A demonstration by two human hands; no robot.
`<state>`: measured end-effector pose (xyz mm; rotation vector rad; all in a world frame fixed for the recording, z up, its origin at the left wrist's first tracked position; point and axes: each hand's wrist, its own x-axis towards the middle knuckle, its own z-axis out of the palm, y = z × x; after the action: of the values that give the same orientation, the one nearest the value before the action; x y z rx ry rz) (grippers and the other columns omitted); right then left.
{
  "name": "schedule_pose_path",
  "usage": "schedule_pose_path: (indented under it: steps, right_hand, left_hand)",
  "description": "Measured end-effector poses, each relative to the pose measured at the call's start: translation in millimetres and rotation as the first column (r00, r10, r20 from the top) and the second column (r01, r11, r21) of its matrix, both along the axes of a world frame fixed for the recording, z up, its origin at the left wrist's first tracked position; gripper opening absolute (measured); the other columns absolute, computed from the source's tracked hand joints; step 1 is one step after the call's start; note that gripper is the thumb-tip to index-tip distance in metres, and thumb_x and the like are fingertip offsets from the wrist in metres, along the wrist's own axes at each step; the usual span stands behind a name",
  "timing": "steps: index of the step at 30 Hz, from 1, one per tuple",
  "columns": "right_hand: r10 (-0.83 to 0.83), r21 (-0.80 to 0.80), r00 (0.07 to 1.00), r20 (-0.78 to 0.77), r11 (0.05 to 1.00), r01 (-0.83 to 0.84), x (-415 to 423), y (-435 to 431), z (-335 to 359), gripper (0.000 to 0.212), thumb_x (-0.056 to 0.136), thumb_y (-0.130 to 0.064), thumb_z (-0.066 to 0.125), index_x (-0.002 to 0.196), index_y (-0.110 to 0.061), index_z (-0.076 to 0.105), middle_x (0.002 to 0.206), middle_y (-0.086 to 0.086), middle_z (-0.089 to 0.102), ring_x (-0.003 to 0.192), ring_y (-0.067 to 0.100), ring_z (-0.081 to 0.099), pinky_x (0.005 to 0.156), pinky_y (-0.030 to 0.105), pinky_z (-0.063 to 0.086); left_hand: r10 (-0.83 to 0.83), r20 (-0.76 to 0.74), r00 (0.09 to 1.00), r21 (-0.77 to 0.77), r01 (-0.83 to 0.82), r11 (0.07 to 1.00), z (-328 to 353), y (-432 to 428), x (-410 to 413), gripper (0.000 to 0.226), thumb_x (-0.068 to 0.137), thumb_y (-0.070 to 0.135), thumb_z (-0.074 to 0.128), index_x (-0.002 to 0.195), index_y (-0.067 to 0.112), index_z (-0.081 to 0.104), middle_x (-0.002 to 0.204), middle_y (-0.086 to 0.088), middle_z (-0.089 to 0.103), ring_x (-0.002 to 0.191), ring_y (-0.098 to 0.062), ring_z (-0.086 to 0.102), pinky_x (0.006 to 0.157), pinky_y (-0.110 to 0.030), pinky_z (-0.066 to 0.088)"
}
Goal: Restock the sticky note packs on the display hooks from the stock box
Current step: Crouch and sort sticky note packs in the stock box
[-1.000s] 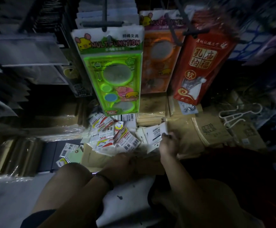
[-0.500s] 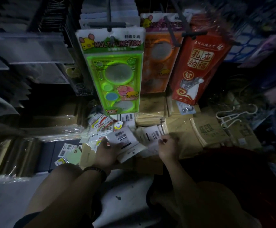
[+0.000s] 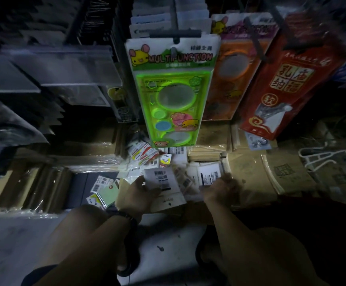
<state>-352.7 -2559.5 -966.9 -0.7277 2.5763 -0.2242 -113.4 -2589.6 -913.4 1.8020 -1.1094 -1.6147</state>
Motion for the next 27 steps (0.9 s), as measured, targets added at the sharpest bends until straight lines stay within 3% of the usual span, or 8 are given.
schedule_pose_path:
  steps: [4, 7, 9, 12, 14, 17, 23, 27]
  right_hand:
    - [-0.128, -0.234, 0.969, 0.213, 0.956, 0.178, -6.8, -5.1, 2.3, 0.037, 0.091, -0.022, 0.078, 0.122, -0.005, 0.069, 0.125, 0.019, 0.071, 0.113, 0.036, 0.071, 0.091, 0.037, 0.056]
    - [-0.194, -0.38, 0.88, 0.434, 0.845, 0.375, -6.9, 5.0, 11.1, 0.011, 0.084, -0.014, 0.079, 0.092, -0.011, 0.072, 0.096, 0.014, 0.079, 0.09, 0.034, 0.076, 0.083, 0.046, 0.063]
    - [-0.185, -0.449, 0.824, 0.536, 0.764, 0.463, -1.2, 19.9, 34.7, 0.01, 0.082, -0.008, 0.078, 0.088, -0.011, 0.072, 0.086, 0.007, 0.078, 0.083, 0.031, 0.077, 0.077, 0.044, 0.063]
    - [-0.113, -0.487, 0.722, 0.683, 0.666, 0.565, 6.3, 42.3, 78.5, 0.013, 0.084, -0.001, 0.077, 0.092, -0.01, 0.074, 0.086, 0.007, 0.08, 0.08, 0.03, 0.078, 0.07, 0.048, 0.065]
    - [0.0, -0.496, 0.636, 0.772, 0.625, 0.603, 13.3, 57.9, 106.1, 0.018, 0.088, 0.006, 0.073, 0.098, -0.008, 0.073, 0.092, 0.013, 0.08, 0.083, 0.033, 0.078, 0.06, 0.044, 0.063]
    - [0.142, -0.501, 0.547, 0.825, 0.633, 0.591, 26.3, 88.5, 138.5, 0.025, 0.09, 0.01, 0.071, 0.109, -0.005, 0.07, 0.101, 0.014, 0.081, 0.09, 0.035, 0.078, 0.059, 0.04, 0.062]
    - [0.184, -0.574, 0.612, 0.769, 0.62, 0.535, 43.9, 124.6, 188.1, 0.023, 0.089, 0.002, 0.079, 0.11, -0.007, 0.077, 0.104, 0.011, 0.082, 0.097, 0.032, 0.079, 0.083, 0.047, 0.061]
    - [0.213, -0.603, 0.628, 0.749, 0.611, 0.513, 63.6, 139.6, 220.0, 0.015, 0.092, -0.004, 0.078, 0.107, -0.007, 0.077, 0.1, 0.01, 0.082, 0.092, 0.028, 0.08, 0.074, 0.037, 0.063]
  left_hand:
    - [-0.149, 0.077, 0.986, -0.028, 0.151, 0.988, -8.9, -5.7, 9.0, 0.084, 0.053, 0.048, 0.086, 0.131, 0.024, 0.066, 0.118, -0.006, 0.078, 0.11, -0.03, 0.075, 0.097, -0.054, 0.061]
    - [-0.148, 0.029, 0.988, -0.024, 0.149, 0.989, -9.9, -8.3, 15.9, 0.062, 0.055, 0.047, 0.087, 0.114, 0.04, 0.072, 0.108, 0.0, 0.082, 0.101, -0.027, 0.079, 0.091, -0.054, 0.063]
    - [-0.14, 0.002, 0.99, -0.03, 0.14, 0.99, 4.7, -4.3, 13.6, 0.044, 0.069, 0.031, 0.092, 0.108, 0.038, 0.074, 0.104, 0.001, 0.083, 0.096, -0.027, 0.08, 0.087, -0.055, 0.064]
    - [-0.089, -0.035, 0.995, -0.061, 0.086, 0.994, 22.8, 8.0, 3.8, 0.032, 0.085, 0.007, 0.086, 0.112, 0.02, 0.073, 0.102, -0.007, 0.082, 0.089, -0.025, 0.08, 0.078, -0.045, 0.066]
    - [-0.06, -0.108, 0.992, -0.075, 0.052, 0.996, 33.0, 20.3, -1.9, 0.031, 0.086, 0.001, 0.084, 0.113, 0.013, 0.074, 0.107, -0.012, 0.082, 0.095, -0.028, 0.08, 0.085, -0.048, 0.065]
    - [-0.044, -0.238, 0.97, -0.055, 0.032, 0.998, 54.3, 37.5, -3.2, 0.031, 0.088, -0.003, 0.08, 0.116, 0.008, 0.075, 0.112, -0.019, 0.08, 0.101, -0.034, 0.078, 0.096, -0.054, 0.061]
    - [-0.025, -0.525, 0.851, 0.072, 0.074, 0.995, 131.6, 67.7, 4.0, 0.031, 0.102, 0.007, 0.064, 0.132, 0.013, 0.07, 0.125, -0.019, 0.076, 0.119, -0.044, 0.071, 0.1, -0.071, 0.054]
    - [-0.109, -0.561, 0.82, -0.018, 0.12, 0.993, 166.7, 88.0, 19.8, 0.042, 0.098, 0.003, 0.067, 0.138, 0.015, 0.065, 0.132, -0.023, 0.072, 0.123, -0.048, 0.068, 0.104, -0.073, 0.049]
